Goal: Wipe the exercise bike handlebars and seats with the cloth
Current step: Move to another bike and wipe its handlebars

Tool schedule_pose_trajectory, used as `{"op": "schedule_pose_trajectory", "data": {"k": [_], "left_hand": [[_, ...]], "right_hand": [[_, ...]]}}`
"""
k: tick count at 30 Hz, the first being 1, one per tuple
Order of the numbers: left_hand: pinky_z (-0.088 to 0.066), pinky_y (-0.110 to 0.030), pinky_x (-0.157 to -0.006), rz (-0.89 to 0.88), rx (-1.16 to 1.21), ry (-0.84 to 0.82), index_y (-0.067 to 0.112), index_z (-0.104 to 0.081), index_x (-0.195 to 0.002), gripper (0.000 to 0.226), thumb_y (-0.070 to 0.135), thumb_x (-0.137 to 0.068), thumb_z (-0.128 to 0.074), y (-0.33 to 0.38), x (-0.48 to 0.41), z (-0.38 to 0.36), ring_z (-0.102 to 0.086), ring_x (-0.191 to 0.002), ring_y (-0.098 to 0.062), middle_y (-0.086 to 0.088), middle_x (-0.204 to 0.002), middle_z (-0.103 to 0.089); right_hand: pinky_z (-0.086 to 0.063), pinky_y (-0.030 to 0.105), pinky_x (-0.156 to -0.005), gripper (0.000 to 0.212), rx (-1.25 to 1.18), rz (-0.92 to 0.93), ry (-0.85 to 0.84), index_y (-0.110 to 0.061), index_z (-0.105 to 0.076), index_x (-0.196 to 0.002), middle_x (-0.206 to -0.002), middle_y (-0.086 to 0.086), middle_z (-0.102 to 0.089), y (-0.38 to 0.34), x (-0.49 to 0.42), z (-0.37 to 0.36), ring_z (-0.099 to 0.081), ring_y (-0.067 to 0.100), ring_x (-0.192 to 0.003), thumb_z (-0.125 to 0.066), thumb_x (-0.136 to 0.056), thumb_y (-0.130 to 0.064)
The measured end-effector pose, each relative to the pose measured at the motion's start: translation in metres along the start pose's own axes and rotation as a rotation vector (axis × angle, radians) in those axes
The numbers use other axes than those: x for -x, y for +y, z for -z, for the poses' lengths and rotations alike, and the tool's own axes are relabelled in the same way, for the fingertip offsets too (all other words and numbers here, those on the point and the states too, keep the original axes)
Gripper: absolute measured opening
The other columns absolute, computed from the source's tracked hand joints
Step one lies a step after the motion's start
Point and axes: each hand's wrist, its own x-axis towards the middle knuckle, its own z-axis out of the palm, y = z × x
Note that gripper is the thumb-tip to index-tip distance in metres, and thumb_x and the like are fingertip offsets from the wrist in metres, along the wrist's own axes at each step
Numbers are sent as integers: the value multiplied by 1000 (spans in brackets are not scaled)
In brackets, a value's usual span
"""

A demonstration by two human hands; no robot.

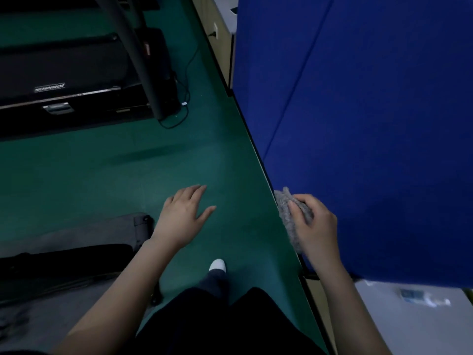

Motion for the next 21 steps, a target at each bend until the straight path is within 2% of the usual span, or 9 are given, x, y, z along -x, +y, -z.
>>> {"op": "schedule_pose_trajectory", "data": {"k": [3,11,14,21], "left_hand": [[-29,-38,-106,8,-8,7,18,-35,-144,60,52,-95,-41,-7,-36,12,-35,-134,-21,0,-147,-40],[-22,-36,-110,203,20,58,15,-46,-138,56,49,-94,-46,-36,-85,21,-39,-132,-23,-5,-141,-48],[-21,-37,-110,315,28,84,15,-47,-137,55,49,-94,-47,-48,-110,24,-38,-133,-23,-4,-141,-49],[-19,-35,-110,474,26,152,18,-44,-139,57,52,-94,-43,-44,-195,44,-34,-136,-20,-1,-144,-45]], "right_hand": [[-42,14,-63,9,-7,7,-28,-15,-65,-96,-86,-5,-64,-9,-39,-11,-59,5,-78,-58,-93,-20],[-41,10,-62,6,11,110,-140,-11,-66,-93,-82,-5,-63,-31,-144,-44,-59,9,-75,-61,-91,-12],[-40,5,-62,6,-8,153,-210,-13,-66,-94,-82,-11,-62,-39,-192,-61,-59,2,-78,-60,-91,-14],[-46,27,-72,14,-15,283,-343,-9,-67,-101,-93,1,-67,-62,-321,-87,-60,14,-85,-59,-93,-17]]}}
